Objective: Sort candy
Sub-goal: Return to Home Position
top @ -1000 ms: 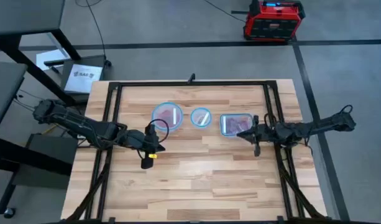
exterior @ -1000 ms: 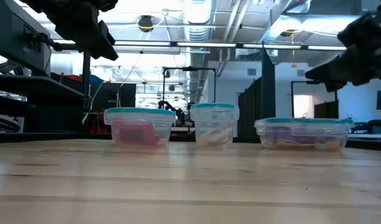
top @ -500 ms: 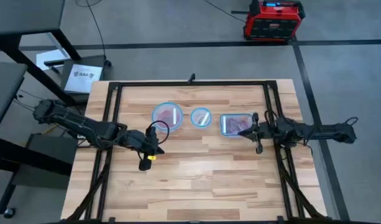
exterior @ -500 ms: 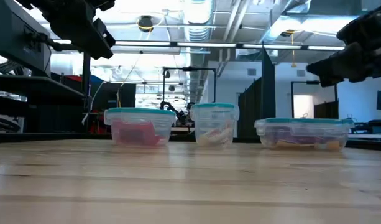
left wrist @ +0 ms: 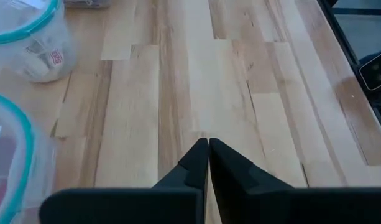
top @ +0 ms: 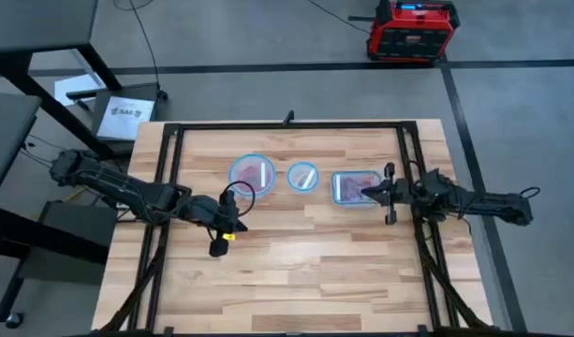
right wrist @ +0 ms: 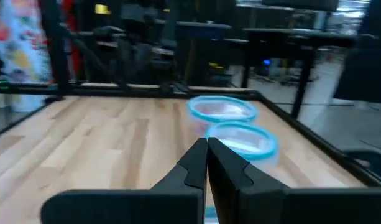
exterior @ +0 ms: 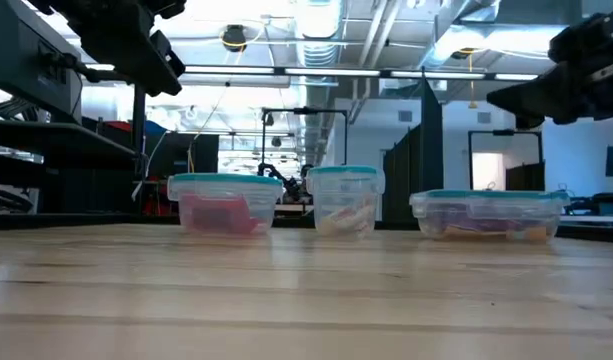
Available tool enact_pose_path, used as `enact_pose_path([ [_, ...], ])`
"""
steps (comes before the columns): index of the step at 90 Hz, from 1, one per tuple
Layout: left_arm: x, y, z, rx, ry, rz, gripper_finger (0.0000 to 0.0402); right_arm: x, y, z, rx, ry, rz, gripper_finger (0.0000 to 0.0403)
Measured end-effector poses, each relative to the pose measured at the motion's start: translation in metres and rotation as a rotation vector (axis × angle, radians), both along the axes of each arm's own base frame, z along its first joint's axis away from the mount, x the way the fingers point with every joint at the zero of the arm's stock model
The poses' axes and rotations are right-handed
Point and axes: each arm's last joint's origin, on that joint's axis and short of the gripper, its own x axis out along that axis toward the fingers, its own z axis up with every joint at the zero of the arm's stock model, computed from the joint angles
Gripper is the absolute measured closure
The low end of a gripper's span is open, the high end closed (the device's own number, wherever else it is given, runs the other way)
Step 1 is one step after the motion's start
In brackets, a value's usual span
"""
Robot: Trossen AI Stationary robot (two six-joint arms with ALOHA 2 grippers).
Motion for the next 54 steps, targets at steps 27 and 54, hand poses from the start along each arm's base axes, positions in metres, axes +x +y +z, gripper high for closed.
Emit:
enact_pose_path([
  [27, 0.001, 0.0, 0.001, 0.013, -0.02, 0.006, 0.0402, 0.0, 0.0, 0.0, 0.123, -0.013, -0.002, 0.0403],
  [54, -0.017, 0.003, -0.01, 0.059, -0.051, -0.194, 0.0402, 0.0, 0.0, 0.002, 0.164, -0.036, -0.001, 0.0403],
])
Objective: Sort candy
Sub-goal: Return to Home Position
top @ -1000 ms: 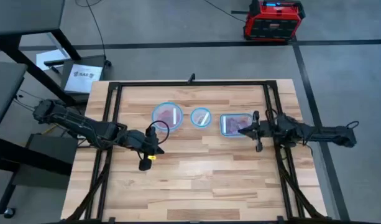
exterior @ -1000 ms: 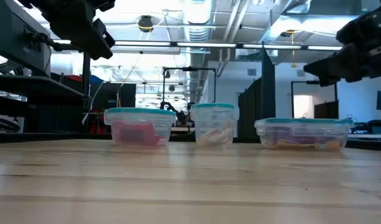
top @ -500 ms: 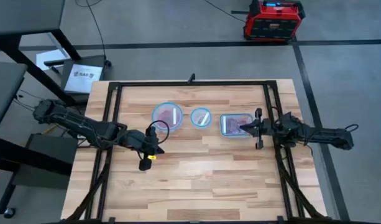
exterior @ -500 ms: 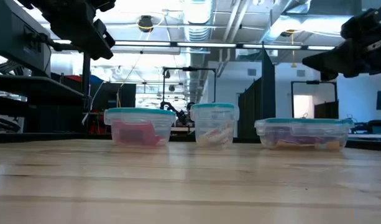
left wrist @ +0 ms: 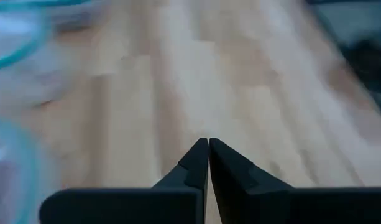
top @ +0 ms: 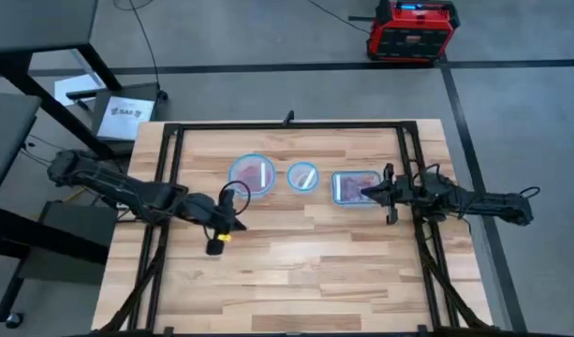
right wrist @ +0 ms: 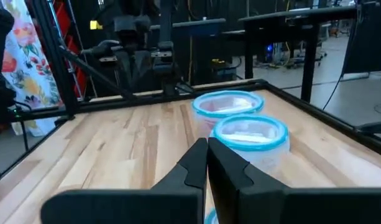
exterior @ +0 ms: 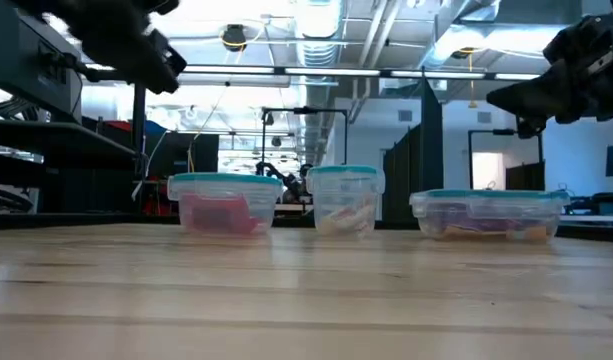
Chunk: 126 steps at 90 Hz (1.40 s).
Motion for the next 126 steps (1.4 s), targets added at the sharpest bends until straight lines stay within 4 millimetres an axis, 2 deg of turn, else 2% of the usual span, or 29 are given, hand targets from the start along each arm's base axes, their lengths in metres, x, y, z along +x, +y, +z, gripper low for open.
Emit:
enact_pose_path([
  [9, -0.021, 0.002, -0.021, -0.074, -0.008, -0.179, 0.0402, 0.0, 0.0, 0.0, 0.0, -0.001, 0.0, 0.0403],
  [22, -0.052, 0.013, -0.046, -0.09, -0.121, -0.112, 0.0402, 0.0, 0.0, 0.0, 0.0, -0.002, 0.0, 0.0403],
  [36, -0.073, 0.02, -0.048, -0.053, -0.307, -0.071, 0.0402, 0.0, 0.0, 0.0, 0.001, -0.003, -0.001, 0.0403],
  [45, -0.082, 0.023, -0.056, -0.04, -0.353, -0.077, 0.0402, 0.0, 0.0, 0.0, 0.003, -0.003, -0.001, 0.0403],
  [73, -0.094, 0.028, -0.076, -0.068, -0.438, -0.029, 0.0402, 0.0, 0.0, 0.0, 0.002, -0.001, -0.003, 0.0403],
  [95, -0.104, 0.031, -0.068, -0.056, -0.563, -0.027, 0.0402, 0.0, 0.0, 0.0, 0.001, 0.005, -0.004, 0.0403],
  [109, -0.105, 0.031, -0.063, -0.078, -0.606, -0.023, 0.0402, 0.0, 0.0, -0.001, 0.001, 0.007, -0.003, 0.0403],
  [126, -0.104, 0.031, -0.069, -0.05, -0.558, -0.02, 0.0402, 0.0, 0.0, -0.001, 0.001, 0.008, -0.003, 0.0403],
])
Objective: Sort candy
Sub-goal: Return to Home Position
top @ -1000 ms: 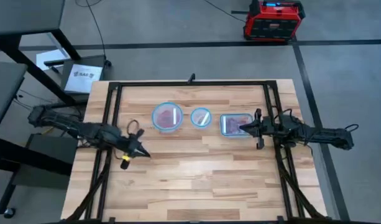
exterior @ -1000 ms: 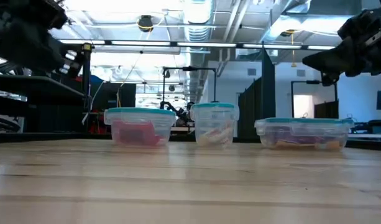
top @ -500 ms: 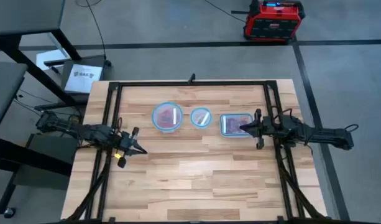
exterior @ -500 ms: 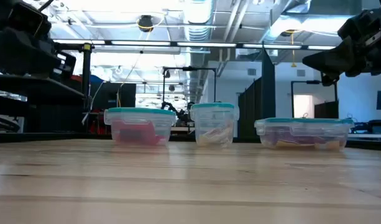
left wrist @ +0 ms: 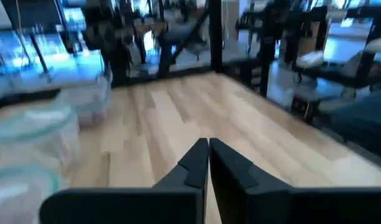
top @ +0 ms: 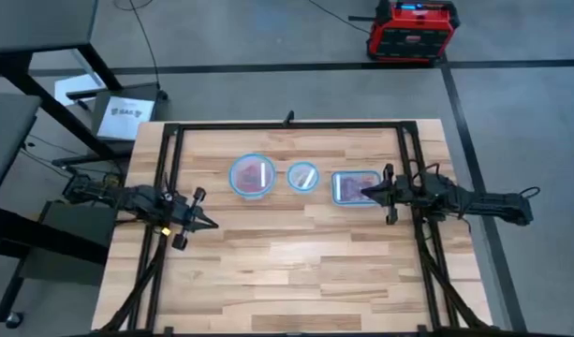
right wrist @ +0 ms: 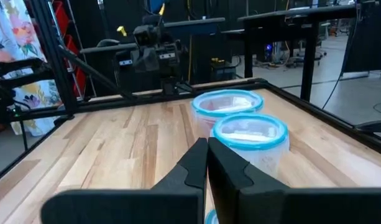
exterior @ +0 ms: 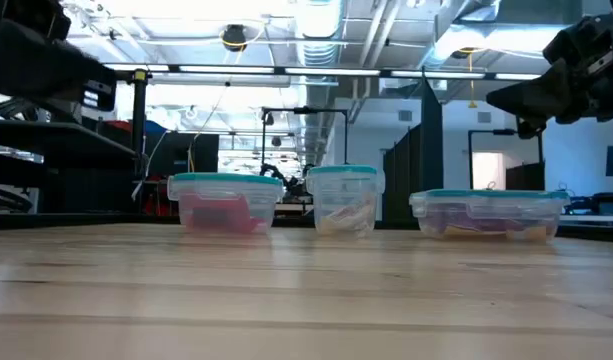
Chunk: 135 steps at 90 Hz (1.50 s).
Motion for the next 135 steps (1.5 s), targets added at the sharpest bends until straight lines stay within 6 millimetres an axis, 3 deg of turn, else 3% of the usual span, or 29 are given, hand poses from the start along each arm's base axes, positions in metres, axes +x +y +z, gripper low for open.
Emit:
enact_pose_path([
  [68, 0.0016, -0.0001, -0.0027, 0.028, 0.022, 0.005, 0.0402, 0.0, 0.0001, 0.0004, 0.0, -0.004, 0.002, 0.0403],
  [94, 0.0017, -0.0001, -0.003, 0.031, 0.024, 0.004, 0.0402, -0.0019, 0.0017, 0.0093, -0.008, -0.101, 0.02, 0.0403],
  [135, 0.0017, -0.0001, -0.0031, 0.008, 0.031, 0.004, 0.0402, -0.0014, 0.0029, 0.0029, -0.002, -0.035, 0.028, 0.0403],
])
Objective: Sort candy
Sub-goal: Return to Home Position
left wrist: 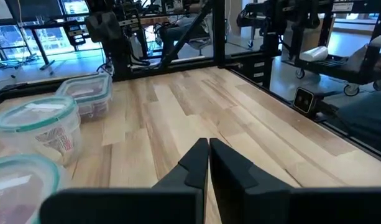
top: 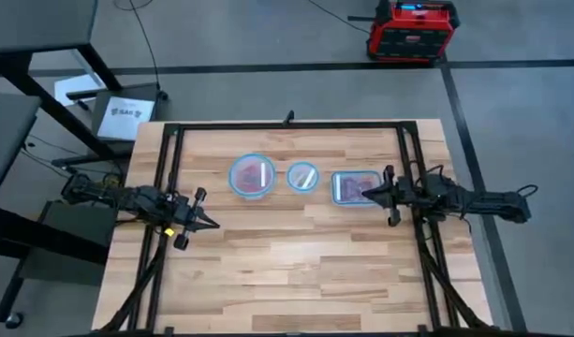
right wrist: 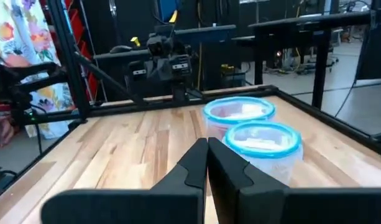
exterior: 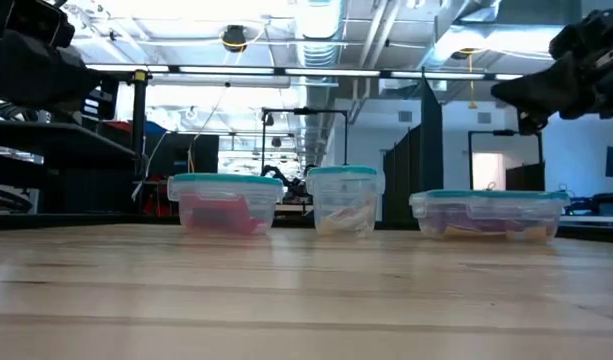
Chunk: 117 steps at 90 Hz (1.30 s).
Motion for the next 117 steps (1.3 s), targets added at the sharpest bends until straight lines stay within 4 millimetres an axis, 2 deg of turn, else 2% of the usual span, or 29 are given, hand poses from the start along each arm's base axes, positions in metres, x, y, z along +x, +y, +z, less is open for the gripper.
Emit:
enact_pose_path([
  [21, 0.0, 0.0, 0.0, -0.001, 0.001, 0.0, 0.0402, -0.0003, -0.0034, -0.0007, 0.0, 0.007, -0.035, 0.0403],
  [56, 0.0, 0.0, 0.0, -0.001, 0.0, 0.0, 0.0402, 0.0006, 0.0049, 0.0011, -0.001, -0.01, 0.053, 0.0403],
  [81, 0.0, 0.0, 0.0001, 0.089, -0.023, -0.001, 0.0402, 0.0008, 0.0052, -0.0011, -0.001, 0.013, 0.054, 0.0403],
  [117, 0.0, 0.0, 0.0, 0.091, -0.023, -0.001, 0.0402, 0.0005, 0.0051, -0.0006, -0.104, 0.013, 0.05, 0.0403],
])
